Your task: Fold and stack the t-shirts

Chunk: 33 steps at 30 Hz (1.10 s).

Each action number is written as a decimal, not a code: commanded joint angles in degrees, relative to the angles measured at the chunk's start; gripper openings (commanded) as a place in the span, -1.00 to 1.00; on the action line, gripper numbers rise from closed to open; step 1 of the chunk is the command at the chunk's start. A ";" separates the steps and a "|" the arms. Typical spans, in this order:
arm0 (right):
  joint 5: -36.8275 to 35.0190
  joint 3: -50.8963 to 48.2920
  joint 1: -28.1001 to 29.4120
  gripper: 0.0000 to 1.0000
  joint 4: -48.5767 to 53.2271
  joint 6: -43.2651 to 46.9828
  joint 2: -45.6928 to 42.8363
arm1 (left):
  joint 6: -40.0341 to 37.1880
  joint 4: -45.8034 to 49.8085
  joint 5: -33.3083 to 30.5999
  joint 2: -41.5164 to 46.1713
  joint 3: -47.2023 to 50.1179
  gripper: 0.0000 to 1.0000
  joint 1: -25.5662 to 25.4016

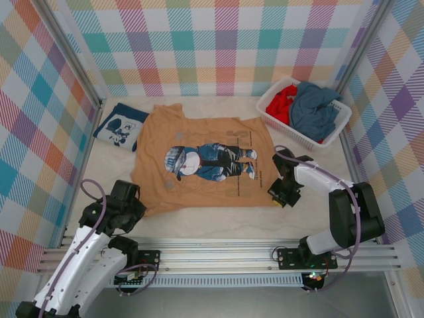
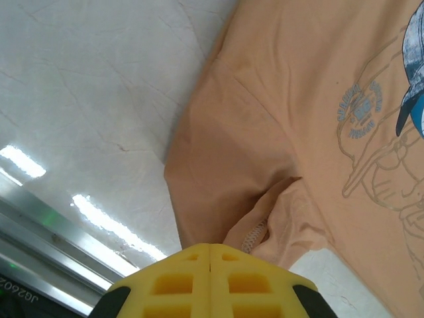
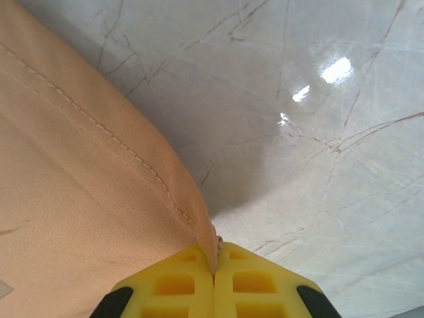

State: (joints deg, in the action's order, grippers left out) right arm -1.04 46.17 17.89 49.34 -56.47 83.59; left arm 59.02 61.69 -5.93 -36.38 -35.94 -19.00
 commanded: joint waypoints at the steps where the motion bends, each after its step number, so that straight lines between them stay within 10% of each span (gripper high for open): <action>1: -0.18 1.52 0.31 -1.00 2.12 0.89 -0.63 | -4.03 -3.87 -1.94 -3.07 -3.91 -1.00 -0.74; 33: -2.03 19.10 -3.12 -1.00 5.33 5.40 9.37 | -28.36 -22.05 -9.46 -37.29 -25.43 -1.00 2.74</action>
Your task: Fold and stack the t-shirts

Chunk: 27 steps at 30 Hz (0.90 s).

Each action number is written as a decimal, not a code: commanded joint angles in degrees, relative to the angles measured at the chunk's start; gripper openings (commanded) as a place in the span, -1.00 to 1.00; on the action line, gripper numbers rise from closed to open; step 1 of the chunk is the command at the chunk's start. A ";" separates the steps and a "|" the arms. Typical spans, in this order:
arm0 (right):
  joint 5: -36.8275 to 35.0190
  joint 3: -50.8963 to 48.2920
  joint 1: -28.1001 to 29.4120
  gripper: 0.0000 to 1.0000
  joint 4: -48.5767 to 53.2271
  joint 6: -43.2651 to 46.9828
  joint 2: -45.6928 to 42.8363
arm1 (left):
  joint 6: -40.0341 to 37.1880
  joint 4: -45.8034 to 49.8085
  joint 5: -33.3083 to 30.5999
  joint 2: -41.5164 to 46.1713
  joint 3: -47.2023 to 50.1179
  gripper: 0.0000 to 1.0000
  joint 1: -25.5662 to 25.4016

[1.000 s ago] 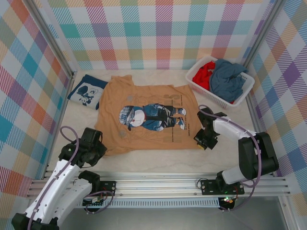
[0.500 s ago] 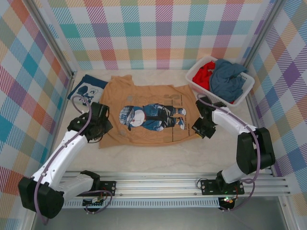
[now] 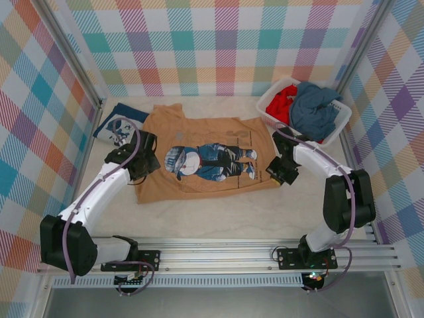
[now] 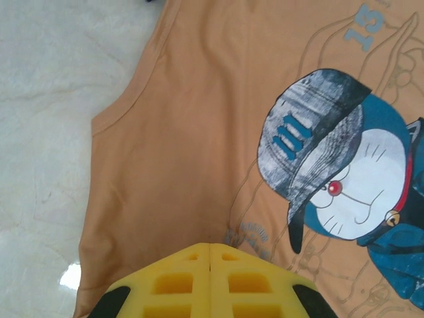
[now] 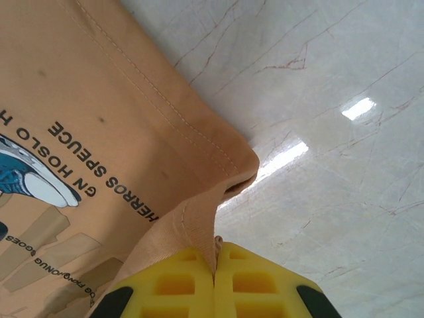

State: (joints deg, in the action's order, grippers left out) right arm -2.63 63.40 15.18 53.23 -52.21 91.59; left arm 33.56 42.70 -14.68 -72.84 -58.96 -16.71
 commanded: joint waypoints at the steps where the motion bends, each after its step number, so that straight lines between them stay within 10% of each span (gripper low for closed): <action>1: -0.20 2.04 -0.49 -1.00 1.40 1.14 1.69 | -3.34 -3.58 -0.44 -1.29 -2.80 -1.00 0.45; 27: 1.04 4.18 -0.92 -1.00 1.89 2.28 2.23 | -9.91 -6.37 -0.15 -4.07 -7.81 -1.00 1.83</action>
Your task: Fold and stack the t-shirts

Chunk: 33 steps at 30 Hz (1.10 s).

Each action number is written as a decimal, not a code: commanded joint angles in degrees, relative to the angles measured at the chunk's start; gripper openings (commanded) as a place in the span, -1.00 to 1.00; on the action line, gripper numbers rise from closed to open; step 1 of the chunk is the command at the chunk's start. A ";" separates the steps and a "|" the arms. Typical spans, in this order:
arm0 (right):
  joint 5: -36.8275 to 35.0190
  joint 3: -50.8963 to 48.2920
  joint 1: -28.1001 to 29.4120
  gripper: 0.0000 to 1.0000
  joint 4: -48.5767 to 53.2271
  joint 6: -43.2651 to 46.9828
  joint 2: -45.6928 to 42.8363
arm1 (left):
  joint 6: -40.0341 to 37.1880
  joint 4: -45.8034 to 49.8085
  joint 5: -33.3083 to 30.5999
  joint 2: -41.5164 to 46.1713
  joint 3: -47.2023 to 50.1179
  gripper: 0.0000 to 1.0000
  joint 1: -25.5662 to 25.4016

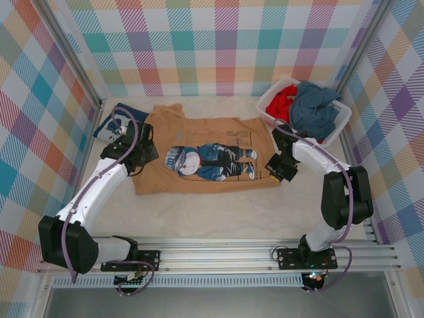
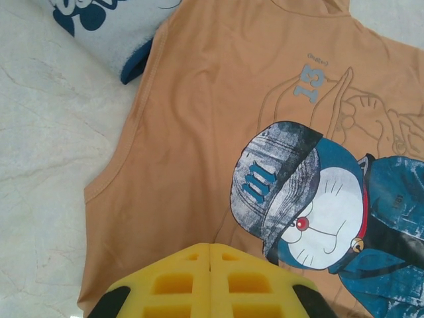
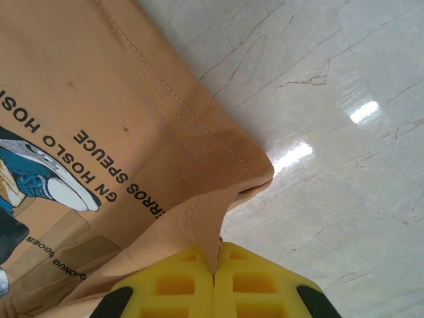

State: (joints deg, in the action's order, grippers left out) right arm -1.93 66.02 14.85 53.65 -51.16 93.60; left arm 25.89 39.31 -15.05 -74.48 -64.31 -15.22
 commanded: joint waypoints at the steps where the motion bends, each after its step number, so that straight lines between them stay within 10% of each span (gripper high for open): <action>1: 0.58 1.73 -0.70 -1.00 1.38 1.23 0.64 | -2.45 -3.09 -0.43 -3.49 -3.35 -1.00 0.41; 33: 0.75 12.63 -2.74 -1.00 0.22 1.50 11.06 | -9.23 -3.96 -7.36 -18.18 -16.71 -1.00 4.02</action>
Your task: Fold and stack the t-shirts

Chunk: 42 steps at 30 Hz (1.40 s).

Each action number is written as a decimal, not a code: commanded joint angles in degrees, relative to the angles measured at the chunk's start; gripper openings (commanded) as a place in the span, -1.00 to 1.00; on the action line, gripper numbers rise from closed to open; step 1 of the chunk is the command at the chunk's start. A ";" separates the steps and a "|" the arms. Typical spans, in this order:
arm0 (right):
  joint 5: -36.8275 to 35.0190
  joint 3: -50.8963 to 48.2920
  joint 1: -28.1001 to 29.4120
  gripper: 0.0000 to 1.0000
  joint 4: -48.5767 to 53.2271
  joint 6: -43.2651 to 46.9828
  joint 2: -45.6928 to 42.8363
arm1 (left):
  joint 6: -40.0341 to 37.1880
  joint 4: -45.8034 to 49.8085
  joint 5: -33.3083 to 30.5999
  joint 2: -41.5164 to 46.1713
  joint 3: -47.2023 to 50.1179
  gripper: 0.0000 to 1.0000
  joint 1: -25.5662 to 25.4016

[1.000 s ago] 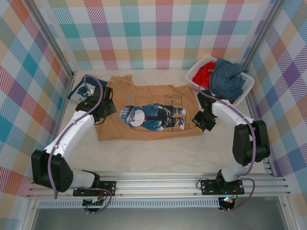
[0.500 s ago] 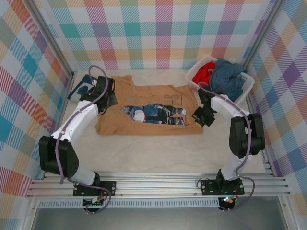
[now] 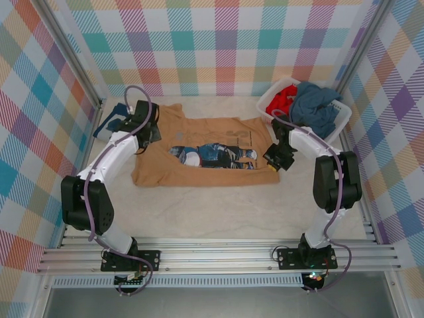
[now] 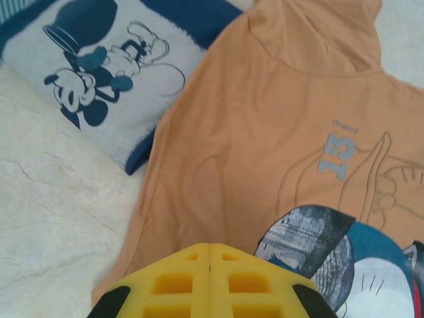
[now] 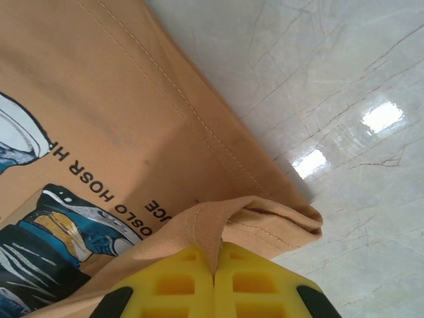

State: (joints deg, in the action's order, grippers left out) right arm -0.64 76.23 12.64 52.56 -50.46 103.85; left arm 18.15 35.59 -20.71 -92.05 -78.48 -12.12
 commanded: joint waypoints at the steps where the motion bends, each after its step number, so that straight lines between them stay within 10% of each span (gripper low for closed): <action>1: -0.50 2.71 -0.53 -1.00 1.37 0.88 1.14 | -1.53 -0.11 -1.67 -0.92 -2.88 -1.00 0.93; 42: -0.41 10.21 -1.75 -1.00 1.27 3.00 9.06 | -2.65 2.64 -6.18 -7.24 -7.73 -1.00 2.39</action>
State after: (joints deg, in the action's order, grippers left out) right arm -0.89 84.55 11.22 52.80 -48.56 112.38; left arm 16.60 36.75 -25.47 -98.52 -83.74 -10.61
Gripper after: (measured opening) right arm 0.047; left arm 0.049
